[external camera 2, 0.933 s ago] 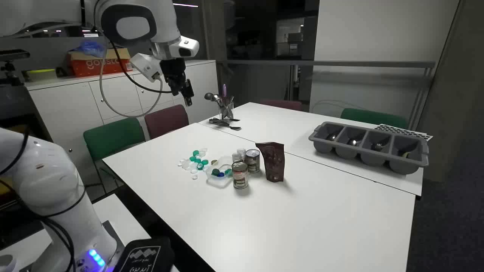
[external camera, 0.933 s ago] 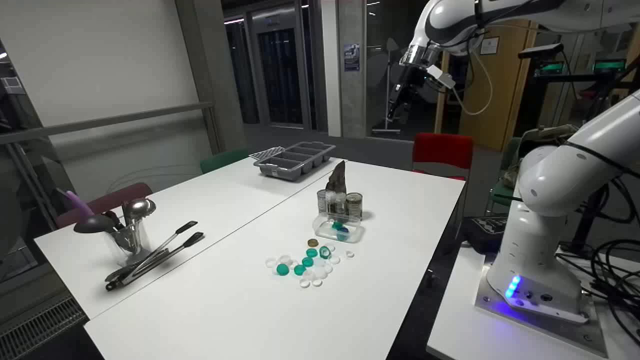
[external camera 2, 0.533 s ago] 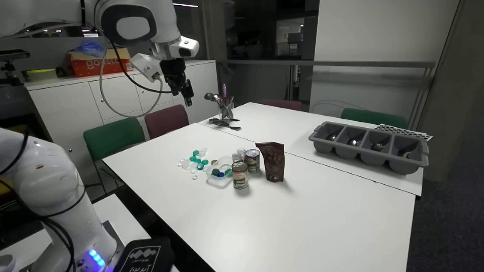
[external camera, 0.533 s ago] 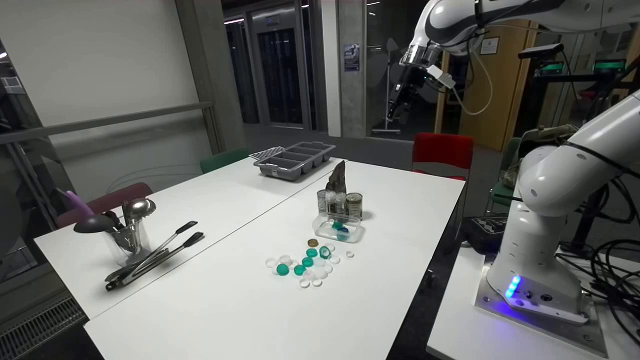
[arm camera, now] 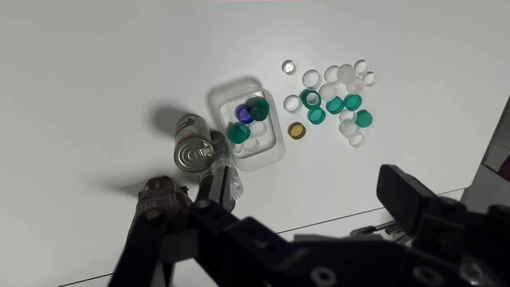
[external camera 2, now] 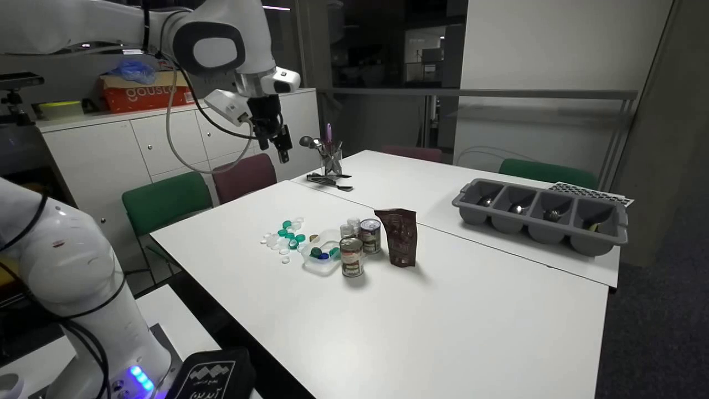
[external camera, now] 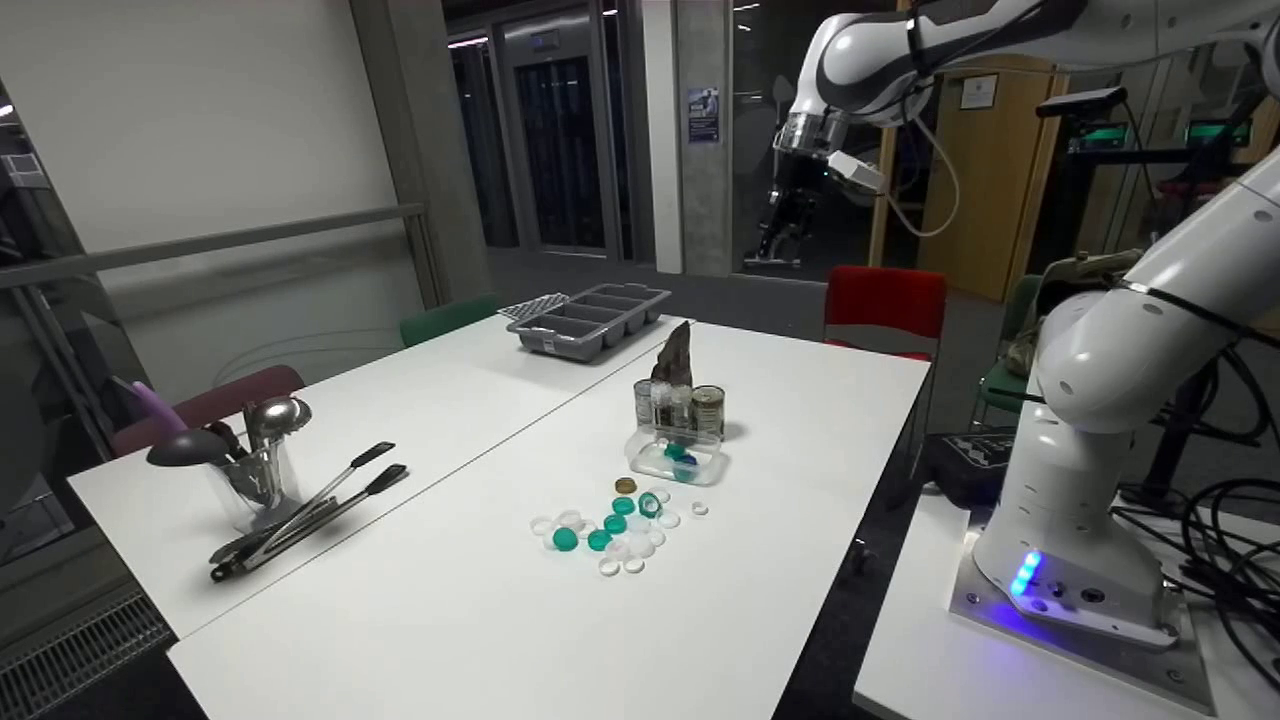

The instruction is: Pick up the brown marble and put n the container

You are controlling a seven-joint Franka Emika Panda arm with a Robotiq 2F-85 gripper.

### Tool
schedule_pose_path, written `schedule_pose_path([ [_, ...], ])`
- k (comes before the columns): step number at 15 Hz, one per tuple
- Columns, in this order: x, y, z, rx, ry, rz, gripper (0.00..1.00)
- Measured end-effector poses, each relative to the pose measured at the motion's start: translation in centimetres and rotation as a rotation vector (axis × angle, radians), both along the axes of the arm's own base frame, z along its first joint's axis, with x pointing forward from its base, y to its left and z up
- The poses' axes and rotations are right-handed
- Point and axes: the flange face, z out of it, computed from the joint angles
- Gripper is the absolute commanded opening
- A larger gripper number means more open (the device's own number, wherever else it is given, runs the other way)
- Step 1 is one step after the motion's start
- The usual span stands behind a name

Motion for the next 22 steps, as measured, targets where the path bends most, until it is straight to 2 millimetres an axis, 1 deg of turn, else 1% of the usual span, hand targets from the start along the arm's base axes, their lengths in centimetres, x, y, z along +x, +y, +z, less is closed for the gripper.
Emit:
schedule_pose_path([
  [3,3.7,2.0,-2.0,-0.057,0.031,0.076,1.00],
  [8,10.5,6.1,-4.9,-0.160,0.096,0.238,1.00],
  [11,13.9,8.3,-6.7,-0.234,0.138,0.312,1.00],
  [12,14.5,8.7,-7.2,-0.236,0.147,0.317,1.00],
  [14,14.6,8.8,-7.8,-0.235,0.156,0.319,1.00],
  [18,14.5,8.5,-7.3,-0.235,0.148,0.314,1.00],
  [22,14.6,8.5,-7.8,-0.232,0.156,0.315,1.00],
])
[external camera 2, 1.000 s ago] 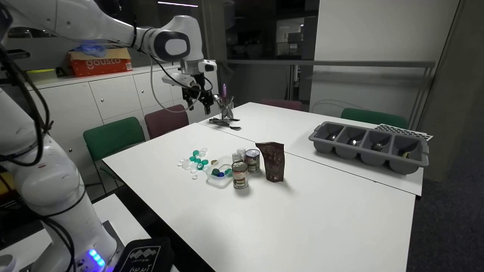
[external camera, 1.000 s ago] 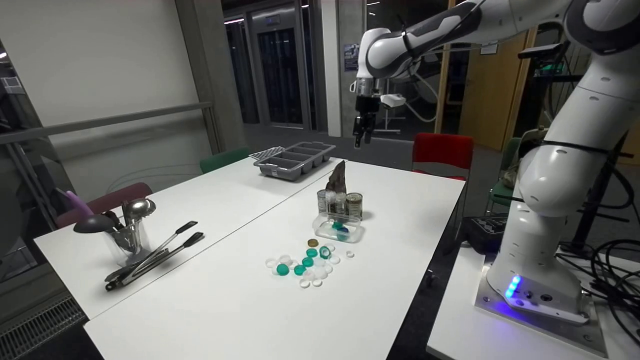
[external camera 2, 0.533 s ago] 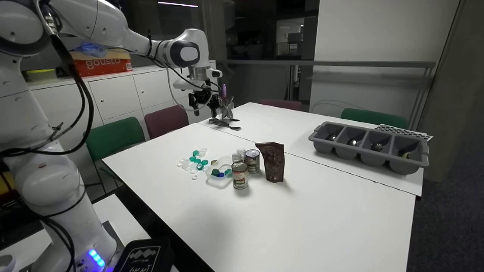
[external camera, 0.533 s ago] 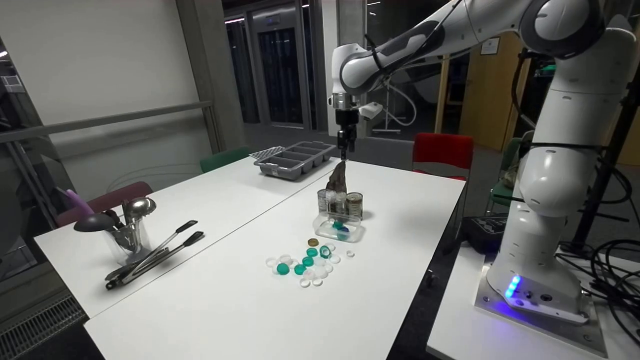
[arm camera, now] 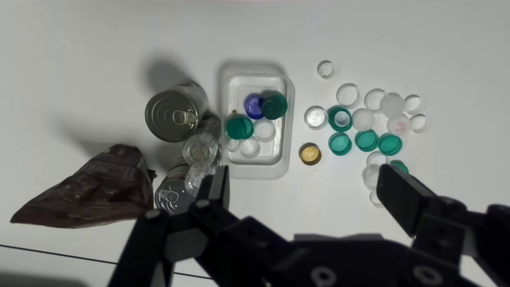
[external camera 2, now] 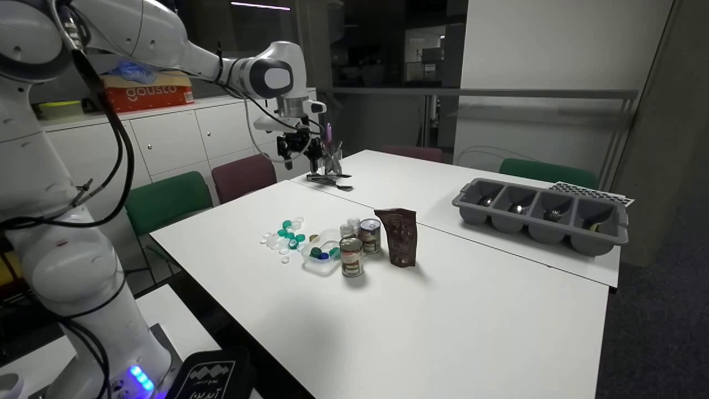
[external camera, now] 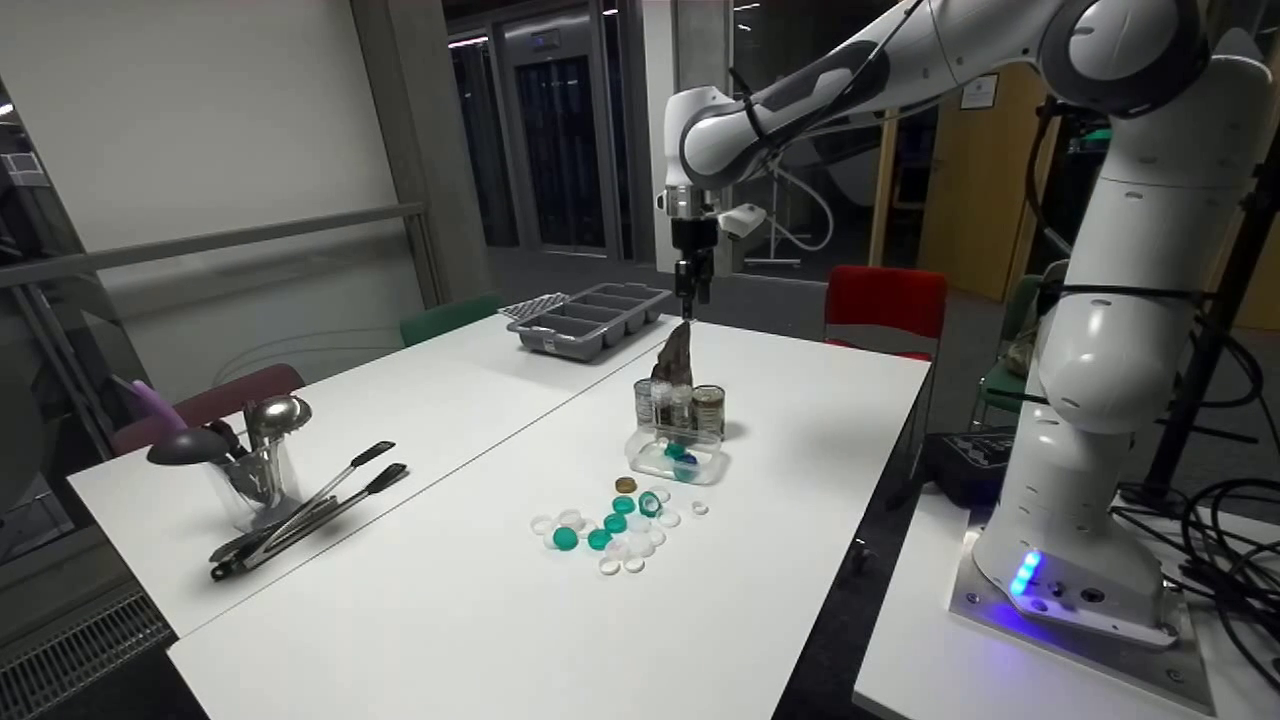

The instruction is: Pick up the brown marble and put n the container

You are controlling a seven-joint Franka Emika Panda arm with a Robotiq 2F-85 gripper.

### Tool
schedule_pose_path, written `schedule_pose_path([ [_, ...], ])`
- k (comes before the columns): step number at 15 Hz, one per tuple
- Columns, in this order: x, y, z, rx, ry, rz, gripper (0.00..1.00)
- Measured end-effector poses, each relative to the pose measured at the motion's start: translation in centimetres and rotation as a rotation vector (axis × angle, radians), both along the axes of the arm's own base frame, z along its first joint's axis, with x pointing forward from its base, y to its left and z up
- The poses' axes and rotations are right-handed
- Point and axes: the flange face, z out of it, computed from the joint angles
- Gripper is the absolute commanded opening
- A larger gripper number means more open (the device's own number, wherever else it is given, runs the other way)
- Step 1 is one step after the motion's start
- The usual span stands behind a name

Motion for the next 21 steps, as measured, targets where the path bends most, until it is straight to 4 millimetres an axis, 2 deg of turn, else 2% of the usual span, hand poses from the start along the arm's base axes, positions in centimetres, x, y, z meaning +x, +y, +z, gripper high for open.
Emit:
schedule_pose_path([
  [4,0.7,0.0,-1.9,0.010,0.034,0.022,1.00],
  [8,3.1,1.1,-5.3,0.024,0.083,0.127,1.00],
  [13,7.5,5.5,-10.2,0.035,0.162,0.274,1.00],
  [16,9.6,8.1,-12.4,0.031,0.230,0.345,1.00],
  [18,10.8,9.3,-13.6,0.016,0.268,0.391,1.00],
  [21,12.5,9.9,-14.7,0.001,0.292,0.490,1.00],
])
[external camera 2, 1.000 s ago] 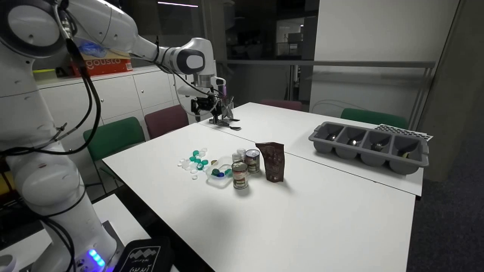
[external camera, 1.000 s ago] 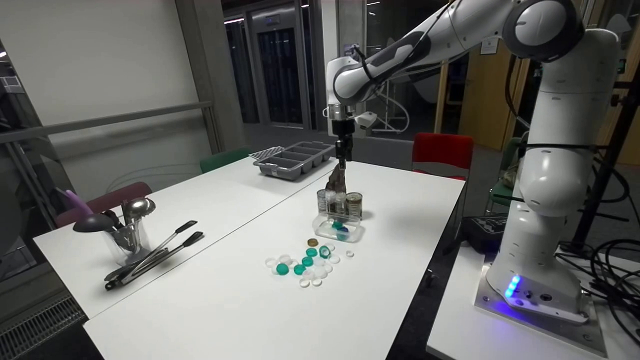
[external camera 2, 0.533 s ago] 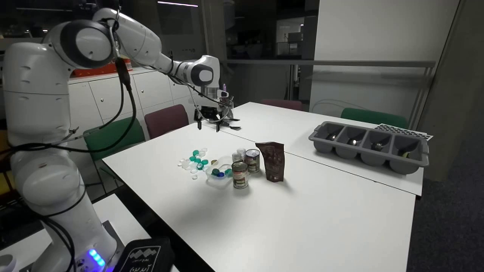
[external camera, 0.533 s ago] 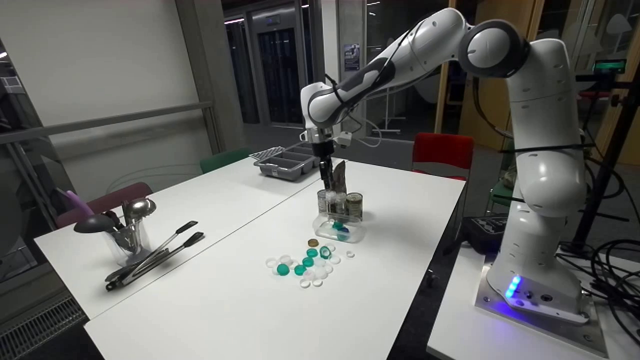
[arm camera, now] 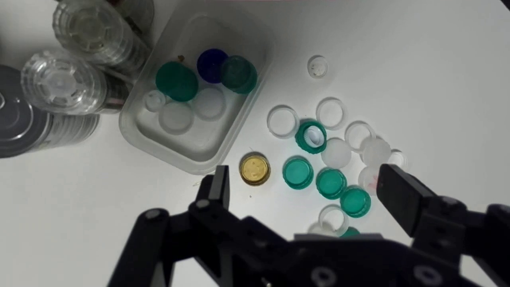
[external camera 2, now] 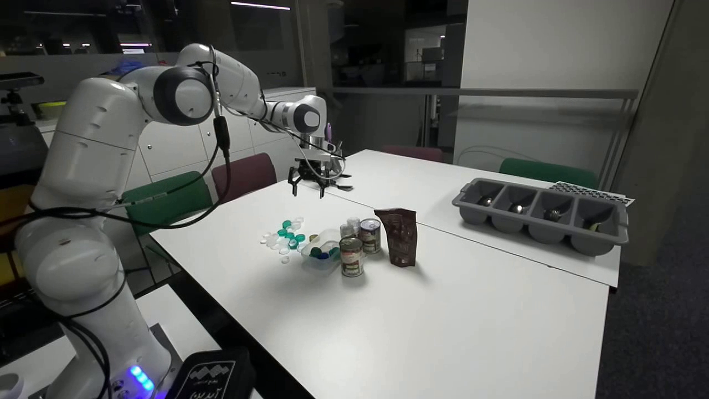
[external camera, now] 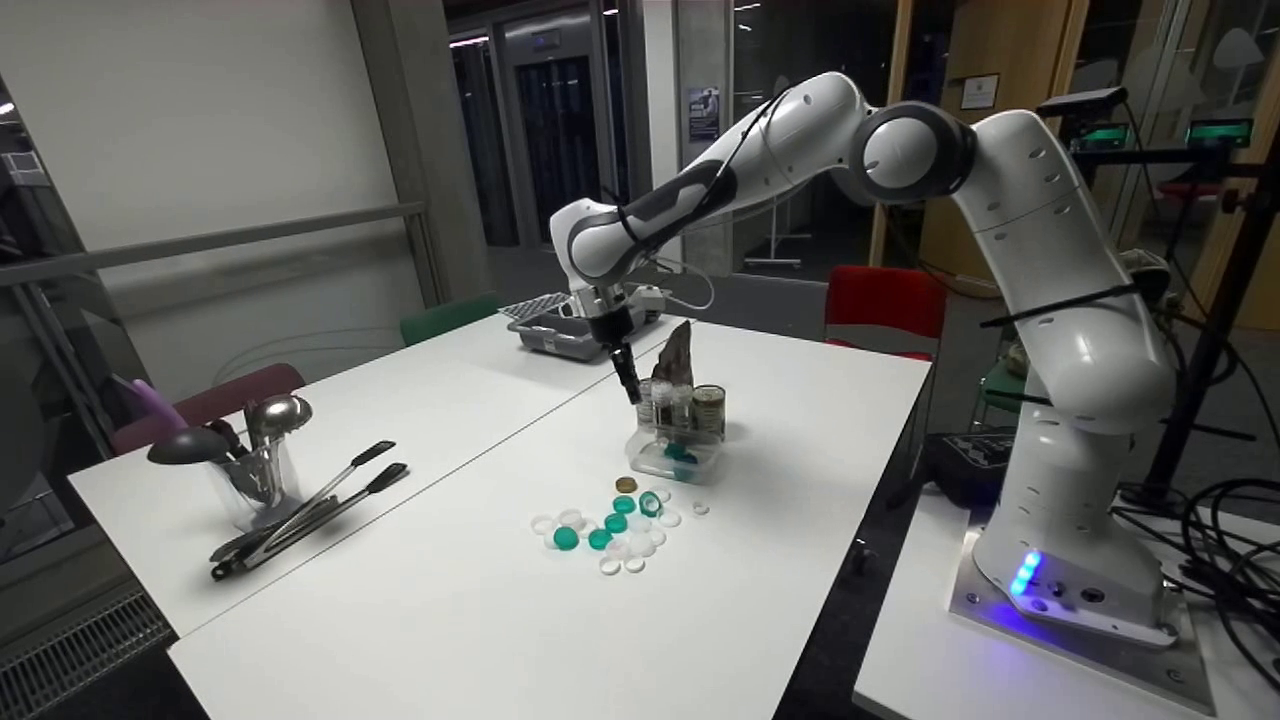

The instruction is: Pick up the brown marble and put n the container

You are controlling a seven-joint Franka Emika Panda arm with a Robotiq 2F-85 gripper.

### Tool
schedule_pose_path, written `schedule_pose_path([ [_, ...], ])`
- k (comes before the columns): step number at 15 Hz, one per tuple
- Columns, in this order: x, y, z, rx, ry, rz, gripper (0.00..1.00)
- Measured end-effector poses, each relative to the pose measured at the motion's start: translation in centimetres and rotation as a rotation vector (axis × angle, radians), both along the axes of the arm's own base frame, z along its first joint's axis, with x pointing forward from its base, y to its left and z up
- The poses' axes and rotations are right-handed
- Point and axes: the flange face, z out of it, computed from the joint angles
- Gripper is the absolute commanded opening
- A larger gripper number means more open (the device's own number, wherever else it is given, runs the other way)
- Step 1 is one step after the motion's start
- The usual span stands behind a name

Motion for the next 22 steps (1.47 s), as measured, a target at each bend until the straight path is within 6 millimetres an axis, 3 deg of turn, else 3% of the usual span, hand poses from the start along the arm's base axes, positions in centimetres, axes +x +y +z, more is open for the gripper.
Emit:
schedule_pose_path([
  [4,1.3,0.1,-0.8,0.009,0.001,0.145,1.00],
  [11,1.4,0.1,-1.0,0.008,0.003,0.159,1.00],
  [14,1.6,-0.2,-3.1,-0.079,0.019,0.221,1.00],
  [17,2.5,-0.2,-6.5,-0.118,0.005,0.320,1.00],
  [22,4.8,-0.2,-10.0,-0.092,-0.140,0.491,1.00],
])
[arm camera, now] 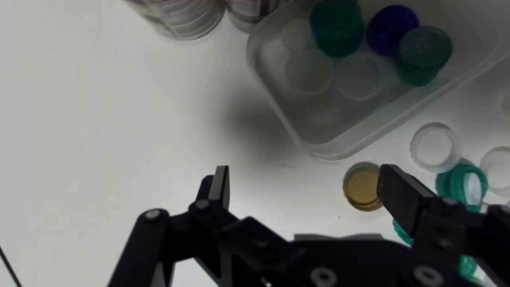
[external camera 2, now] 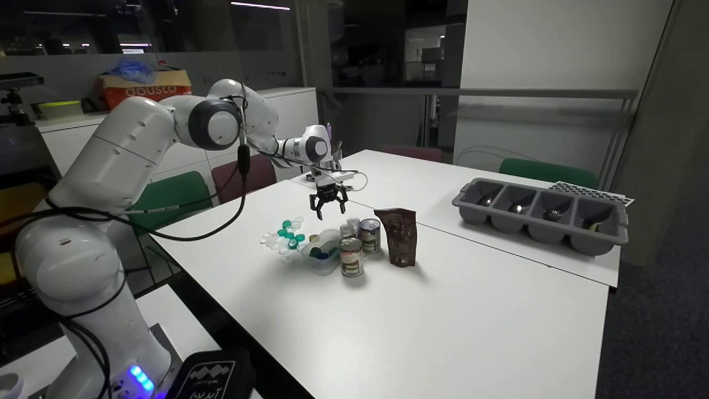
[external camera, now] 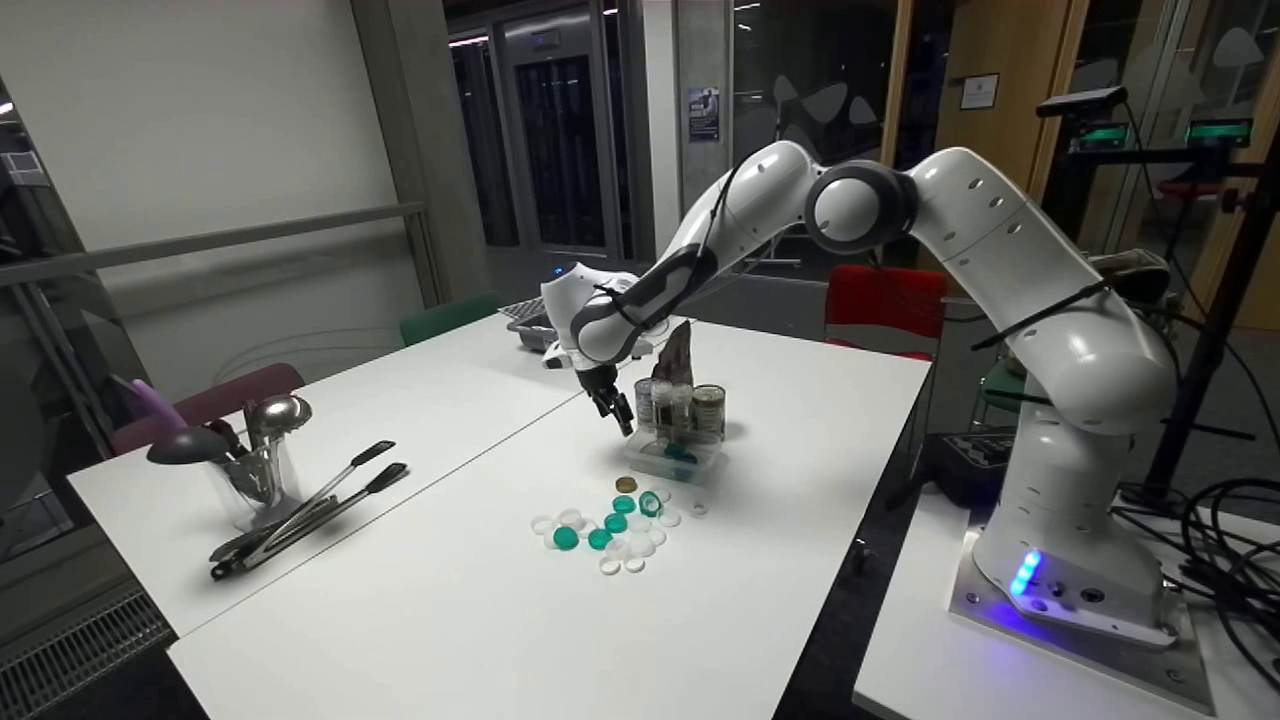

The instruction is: Pick up the brown marble and put n the container

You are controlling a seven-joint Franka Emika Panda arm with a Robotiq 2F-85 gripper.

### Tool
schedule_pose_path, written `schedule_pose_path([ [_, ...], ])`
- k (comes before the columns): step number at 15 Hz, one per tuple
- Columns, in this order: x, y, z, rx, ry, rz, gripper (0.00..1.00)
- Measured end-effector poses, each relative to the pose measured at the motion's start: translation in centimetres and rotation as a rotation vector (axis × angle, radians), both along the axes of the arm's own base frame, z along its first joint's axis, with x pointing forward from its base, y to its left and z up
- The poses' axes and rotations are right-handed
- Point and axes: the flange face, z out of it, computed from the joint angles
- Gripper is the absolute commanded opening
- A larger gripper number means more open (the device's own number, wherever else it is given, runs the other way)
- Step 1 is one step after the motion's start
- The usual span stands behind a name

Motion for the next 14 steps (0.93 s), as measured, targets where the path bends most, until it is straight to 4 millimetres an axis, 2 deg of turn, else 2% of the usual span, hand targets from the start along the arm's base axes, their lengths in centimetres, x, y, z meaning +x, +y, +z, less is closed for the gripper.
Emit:
schedule_pose_path([
  [5,1.2,-0.9,-1.1,0.107,-0.074,0.098,1.00],
  [10,0.6,-0.8,-1.7,0.340,0.026,0.138,1.00],
  [14,-0.1,-0.2,-1.6,0.422,0.125,0.107,1.00],
])
